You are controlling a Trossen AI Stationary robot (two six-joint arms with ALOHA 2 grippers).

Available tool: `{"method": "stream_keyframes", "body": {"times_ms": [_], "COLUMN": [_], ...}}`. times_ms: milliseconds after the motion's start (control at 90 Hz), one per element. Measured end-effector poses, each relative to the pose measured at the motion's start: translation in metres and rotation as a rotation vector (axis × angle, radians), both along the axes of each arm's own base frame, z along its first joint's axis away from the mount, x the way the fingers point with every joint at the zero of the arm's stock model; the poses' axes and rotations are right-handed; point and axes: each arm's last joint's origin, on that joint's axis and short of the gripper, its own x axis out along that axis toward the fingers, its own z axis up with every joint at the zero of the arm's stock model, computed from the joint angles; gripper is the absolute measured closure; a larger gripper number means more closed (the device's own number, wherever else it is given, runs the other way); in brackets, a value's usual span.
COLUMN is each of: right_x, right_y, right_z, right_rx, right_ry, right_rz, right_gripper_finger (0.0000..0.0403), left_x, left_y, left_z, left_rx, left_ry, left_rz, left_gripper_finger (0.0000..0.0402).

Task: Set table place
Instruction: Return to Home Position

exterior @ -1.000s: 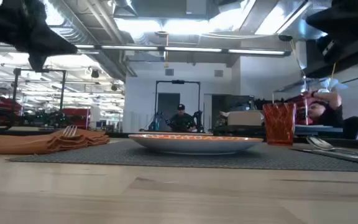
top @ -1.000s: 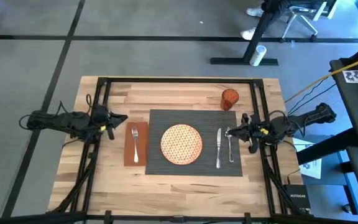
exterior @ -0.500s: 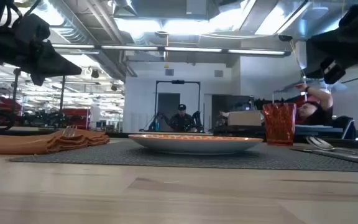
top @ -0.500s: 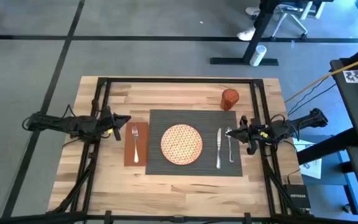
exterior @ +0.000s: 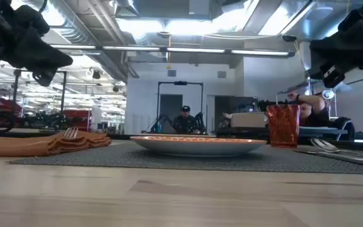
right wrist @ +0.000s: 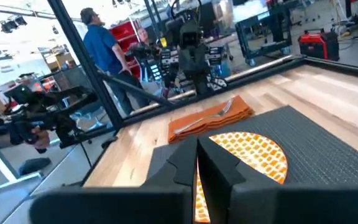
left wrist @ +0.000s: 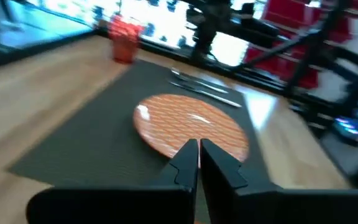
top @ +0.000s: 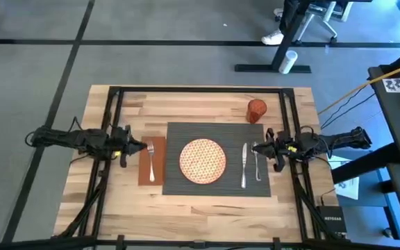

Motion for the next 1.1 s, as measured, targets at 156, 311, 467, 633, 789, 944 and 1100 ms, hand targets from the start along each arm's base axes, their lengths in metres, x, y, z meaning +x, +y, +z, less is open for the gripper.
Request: {"method": "stream_keyframes", "body": {"times_ms": [156,311,467,633,789,944,1100], "right_x": [0.004,0.008,0.010,0.010,0.010,0.009,0.005], "right_y": [-0.003,-0.006,-0.005,-0.004,-0.005,-0.005,-0.005], "right_z": [-0.006,-0.013,-0.017,-0.016,-0.015,-0.009,-0.003], "right_rx": [-0.016,-0.037,-0.075,-0.087,-0.086,-0.104,-0.120], "right_ry": [0.069,0.154,0.190,0.177,0.168,0.098,0.028], "right_rz": [0.034,0.018,0.066,0.102,0.094,0.105,0.109], "right_gripper_finger": [0.0403,0.0403,0.0403,0.0403,0.0403,0.0403,0.0403], "left_x": [0.001,0.001,0.002,0.004,0.004,0.004,0.004], "left_y": [-0.004,-0.006,-0.008,-0.009,-0.008,-0.007,-0.007], "left_z": [0.003,0.015,0.010,0.001,0.001,0.000,0.000], "left_rx": [-0.019,0.005,-0.012,-0.001,0.053,0.053,0.081], "left_ry": [-0.046,-0.168,-0.147,-0.111,-0.113,-0.109,-0.109], "left_rz": [-0.124,-0.218,-0.267,-0.272,-0.250,-0.235,-0.225], "left_gripper_finger": [0.0402,0.0402,0.0402,0.0402,0.0402,0.0402,0.0402]}}
